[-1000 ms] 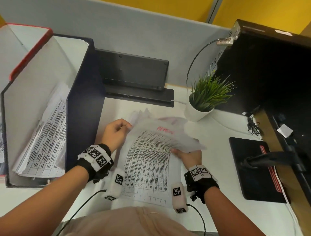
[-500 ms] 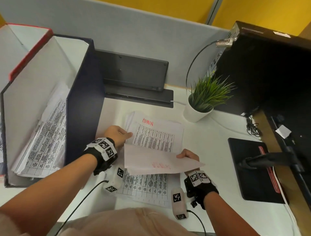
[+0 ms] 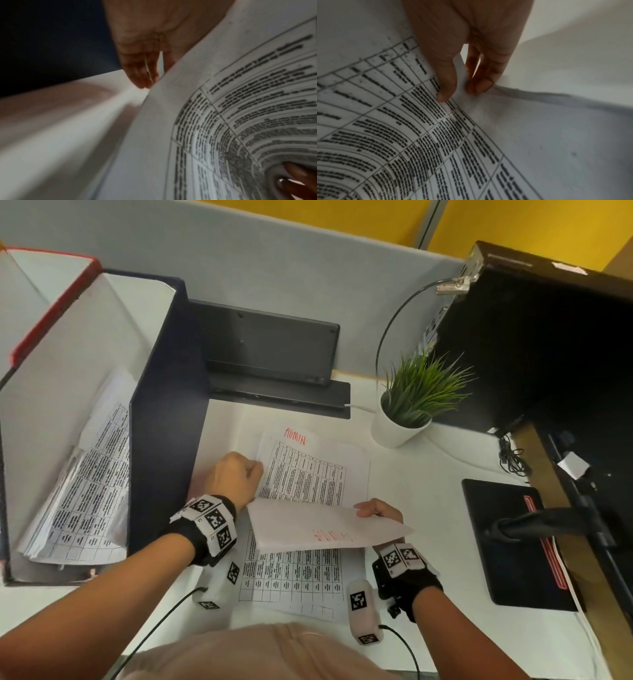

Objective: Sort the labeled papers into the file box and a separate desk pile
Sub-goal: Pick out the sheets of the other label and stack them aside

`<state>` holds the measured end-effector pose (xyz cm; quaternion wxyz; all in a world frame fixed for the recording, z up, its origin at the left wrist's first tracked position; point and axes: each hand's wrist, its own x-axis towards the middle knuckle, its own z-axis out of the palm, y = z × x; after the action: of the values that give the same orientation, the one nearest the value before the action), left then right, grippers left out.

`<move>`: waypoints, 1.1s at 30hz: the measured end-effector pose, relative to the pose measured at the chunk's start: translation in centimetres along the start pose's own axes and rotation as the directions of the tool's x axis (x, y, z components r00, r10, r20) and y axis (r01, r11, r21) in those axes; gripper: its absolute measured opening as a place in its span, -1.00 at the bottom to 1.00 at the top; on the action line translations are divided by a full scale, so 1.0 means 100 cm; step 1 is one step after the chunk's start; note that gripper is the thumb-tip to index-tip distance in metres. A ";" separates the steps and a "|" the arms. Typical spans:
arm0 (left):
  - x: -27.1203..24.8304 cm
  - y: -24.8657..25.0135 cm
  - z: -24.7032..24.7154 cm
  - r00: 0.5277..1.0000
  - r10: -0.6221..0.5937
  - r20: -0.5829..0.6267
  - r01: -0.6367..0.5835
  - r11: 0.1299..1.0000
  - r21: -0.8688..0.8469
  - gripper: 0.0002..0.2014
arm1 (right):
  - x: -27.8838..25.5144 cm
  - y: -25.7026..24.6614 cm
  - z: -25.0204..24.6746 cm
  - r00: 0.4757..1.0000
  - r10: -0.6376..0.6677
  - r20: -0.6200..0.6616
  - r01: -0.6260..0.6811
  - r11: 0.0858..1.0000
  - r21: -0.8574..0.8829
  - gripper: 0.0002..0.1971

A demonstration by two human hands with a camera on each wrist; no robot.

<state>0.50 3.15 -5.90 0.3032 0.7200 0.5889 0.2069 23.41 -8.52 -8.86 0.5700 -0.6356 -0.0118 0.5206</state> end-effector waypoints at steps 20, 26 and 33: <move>0.003 0.013 -0.012 0.894 -0.335 0.299 0.448 0.685 -0.575 -0.80 | -0.003 0.004 -0.007 0.901 -0.405 0.154 0.416 0.709 -0.569 -0.63; 0.012 -0.003 -0.003 0.915 -0.346 0.209 0.388 0.896 -0.217 -0.75 | -0.004 0.009 -0.010 0.900 -0.418 0.126 0.417 0.738 -0.530 -0.56; 0.017 -0.004 0.000 0.923 -0.332 0.197 0.340 0.940 -0.010 -0.79 | -0.003 0.009 -0.009 0.918 -0.381 0.112 0.380 0.760 -0.527 -0.60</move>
<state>0.64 4.89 -6.29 0.4053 0.6181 0.6670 0.0942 23.34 -9.68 -9.53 0.4620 -0.7543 -0.2856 0.3688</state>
